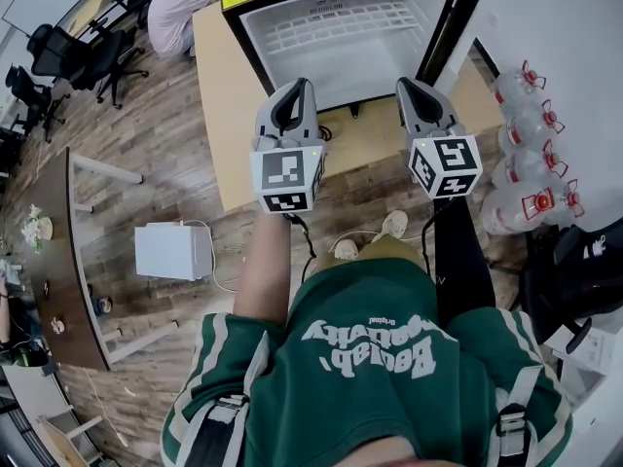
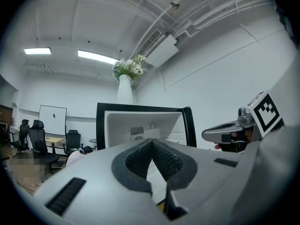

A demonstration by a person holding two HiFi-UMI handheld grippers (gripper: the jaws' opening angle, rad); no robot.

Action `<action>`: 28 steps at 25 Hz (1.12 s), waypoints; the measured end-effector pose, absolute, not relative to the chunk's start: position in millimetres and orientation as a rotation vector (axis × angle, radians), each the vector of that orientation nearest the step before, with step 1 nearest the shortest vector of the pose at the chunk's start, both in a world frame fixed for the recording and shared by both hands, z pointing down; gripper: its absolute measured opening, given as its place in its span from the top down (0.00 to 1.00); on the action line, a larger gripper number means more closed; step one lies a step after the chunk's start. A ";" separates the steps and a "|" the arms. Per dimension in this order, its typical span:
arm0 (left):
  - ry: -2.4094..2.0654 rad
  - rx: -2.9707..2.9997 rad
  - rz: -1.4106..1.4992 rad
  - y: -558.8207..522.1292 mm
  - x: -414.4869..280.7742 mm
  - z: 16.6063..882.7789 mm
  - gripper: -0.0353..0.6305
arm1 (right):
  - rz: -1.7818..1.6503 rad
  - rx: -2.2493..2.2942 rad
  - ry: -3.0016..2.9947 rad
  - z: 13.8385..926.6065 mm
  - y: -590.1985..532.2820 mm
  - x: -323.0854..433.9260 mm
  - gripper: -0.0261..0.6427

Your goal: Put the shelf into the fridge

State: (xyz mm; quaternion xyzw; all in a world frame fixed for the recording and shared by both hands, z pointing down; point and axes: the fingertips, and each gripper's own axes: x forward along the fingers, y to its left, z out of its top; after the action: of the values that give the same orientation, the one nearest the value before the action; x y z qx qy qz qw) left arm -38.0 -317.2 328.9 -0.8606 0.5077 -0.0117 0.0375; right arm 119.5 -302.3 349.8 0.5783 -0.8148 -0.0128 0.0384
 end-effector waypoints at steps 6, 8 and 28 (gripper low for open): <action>1.564 -2.634 -0.043 -315.6 -40.4 329.3 0.95 | -0.097 1.778 -2.471 346.1 -300.7 119.8 0.96; 1.569 -2.630 -0.036 -315.6 -42.1 328.2 0.95 | -0.102 1.780 -2.458 346.6 -301.2 119.7 0.96; 1.558 -2.644 -0.035 -318.1 -40.7 328.0 0.95 | -0.086 1.773 -2.471 346.3 -303.9 115.1 0.96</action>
State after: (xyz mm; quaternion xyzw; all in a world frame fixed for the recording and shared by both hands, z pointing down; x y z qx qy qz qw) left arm -40.7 -318.1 328.0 -0.8609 0.5074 -0.0115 0.0360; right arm 115.1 -303.9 346.3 0.5820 -0.8111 -0.0282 0.0497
